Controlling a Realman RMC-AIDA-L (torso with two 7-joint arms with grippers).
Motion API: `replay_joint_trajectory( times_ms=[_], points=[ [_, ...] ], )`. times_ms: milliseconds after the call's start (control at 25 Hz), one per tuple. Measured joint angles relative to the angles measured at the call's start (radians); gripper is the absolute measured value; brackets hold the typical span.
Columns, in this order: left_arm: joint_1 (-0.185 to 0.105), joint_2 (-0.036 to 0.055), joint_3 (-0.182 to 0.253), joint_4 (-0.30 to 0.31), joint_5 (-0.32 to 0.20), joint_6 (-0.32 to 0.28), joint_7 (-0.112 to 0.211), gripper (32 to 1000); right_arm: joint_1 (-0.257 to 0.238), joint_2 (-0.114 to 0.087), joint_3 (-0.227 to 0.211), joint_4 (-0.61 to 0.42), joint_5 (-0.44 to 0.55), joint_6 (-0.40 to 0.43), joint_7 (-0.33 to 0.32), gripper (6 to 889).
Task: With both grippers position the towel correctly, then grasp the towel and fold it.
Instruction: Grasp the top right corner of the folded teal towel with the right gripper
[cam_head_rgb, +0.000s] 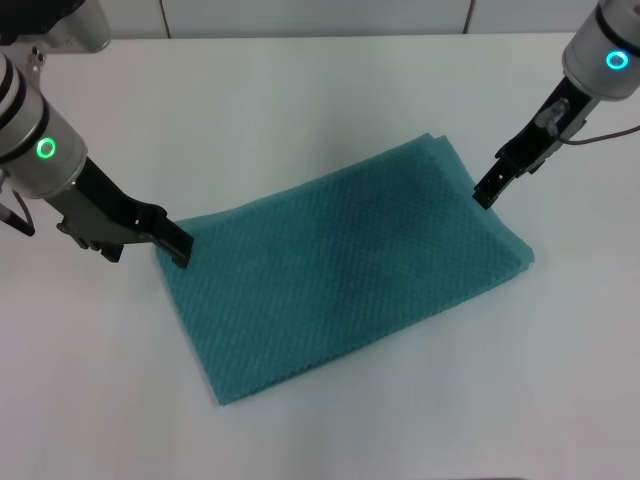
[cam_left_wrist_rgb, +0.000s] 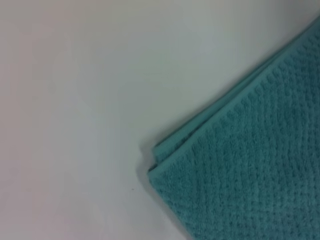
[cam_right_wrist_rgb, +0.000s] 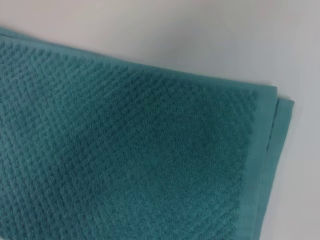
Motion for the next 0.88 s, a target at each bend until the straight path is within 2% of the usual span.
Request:
replay_joint_trajectory(
  times_ms=[200,560,680,880],
  points=[
    [-0.004,-0.0006,0.001,0.000,-0.001,-0.001,0.000,908,0.000,0.000,0.000,0.000,0.000,0.000,0.000,852],
    [-0.012,-0.0016,0.007,-0.002,-0.037,0.000,0.000,909,0.001,0.000,0.000,0.000,0.000,0.000,0.000,851],
    [-0.016,-0.0016,0.026,-0.002,-0.067,-0.002,0.000,909,0.001,0.000,0.000,0.000,0.000,0.000,0.001,851],
    [-0.024,-0.0016,0.040,-0.003,-0.070,-0.004,-0.001,908,0.002,0.000,0.000,0.000,0.000,0.011,0.003,851]
  ],
)
